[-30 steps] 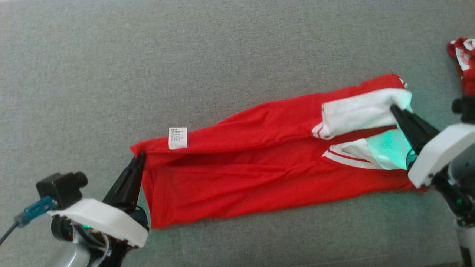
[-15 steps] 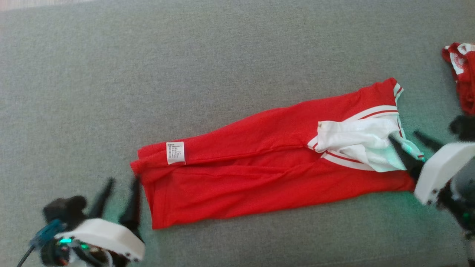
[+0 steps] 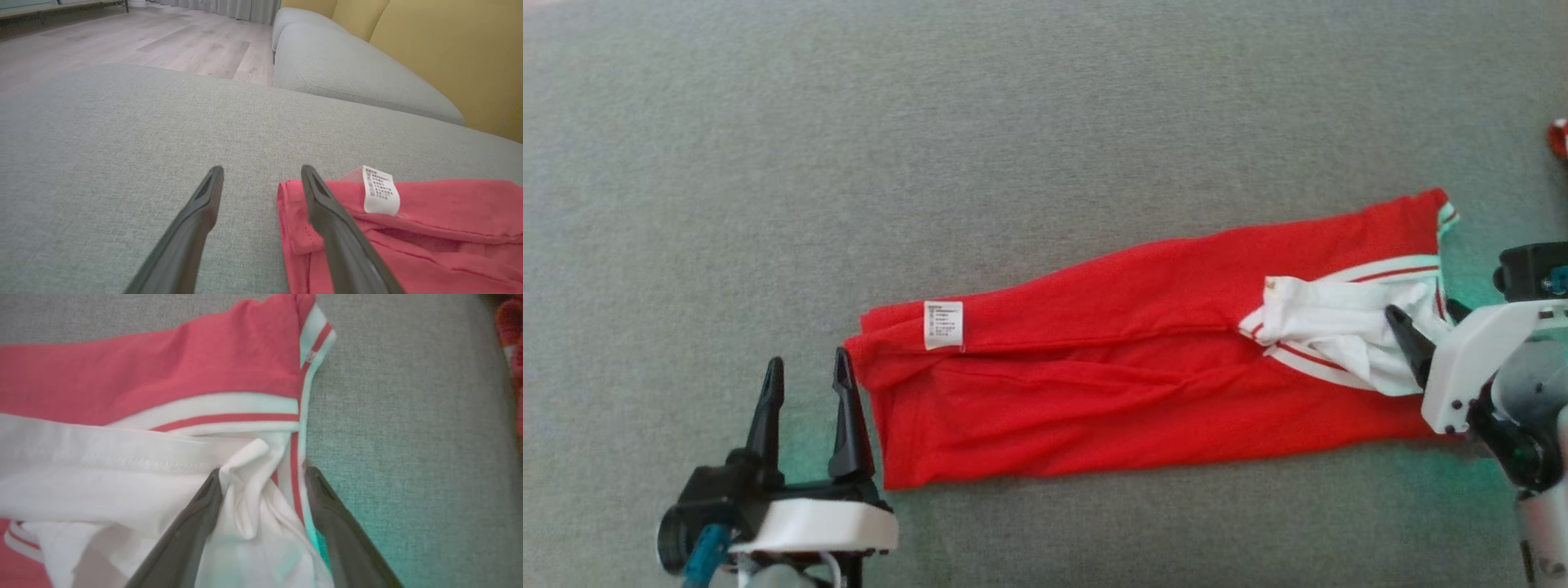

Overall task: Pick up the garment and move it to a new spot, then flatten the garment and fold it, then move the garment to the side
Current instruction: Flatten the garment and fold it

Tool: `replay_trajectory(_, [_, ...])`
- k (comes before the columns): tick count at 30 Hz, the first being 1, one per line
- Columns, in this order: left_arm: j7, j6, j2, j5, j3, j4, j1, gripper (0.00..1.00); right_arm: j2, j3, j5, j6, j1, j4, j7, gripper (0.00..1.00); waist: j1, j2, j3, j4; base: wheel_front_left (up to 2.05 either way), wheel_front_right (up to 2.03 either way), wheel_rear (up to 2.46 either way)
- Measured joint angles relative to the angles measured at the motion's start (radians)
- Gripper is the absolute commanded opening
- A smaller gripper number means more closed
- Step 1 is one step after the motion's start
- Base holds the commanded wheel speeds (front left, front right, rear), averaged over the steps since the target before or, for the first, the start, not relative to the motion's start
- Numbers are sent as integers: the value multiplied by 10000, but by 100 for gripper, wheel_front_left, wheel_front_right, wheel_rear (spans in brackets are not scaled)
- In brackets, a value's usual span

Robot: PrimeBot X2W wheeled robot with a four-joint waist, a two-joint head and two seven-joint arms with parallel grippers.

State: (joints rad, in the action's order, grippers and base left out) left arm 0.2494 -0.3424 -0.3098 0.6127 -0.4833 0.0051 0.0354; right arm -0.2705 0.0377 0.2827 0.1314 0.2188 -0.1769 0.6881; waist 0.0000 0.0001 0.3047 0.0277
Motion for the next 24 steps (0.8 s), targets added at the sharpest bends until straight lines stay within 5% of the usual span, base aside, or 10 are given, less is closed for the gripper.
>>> replay_trajectory(15, [15,1361,1488,-2190,1597,395,-738,100,75,284,721,0,186,-941,688,100,-1,0,-368,172,0,0,0])
replay_trajectory(16, [17,1475,1576,-2313,1684,447,-760,100,163,420,811,0,195,-1020,675,0,-1,0,-396,186,0,0,0])
replay_trajectory(24, [27,2125,2011,-2993,2351,888,-852,100,499,1478,1116,4,284,-1860,-33,0,0,0,-862,268,0,0,0])
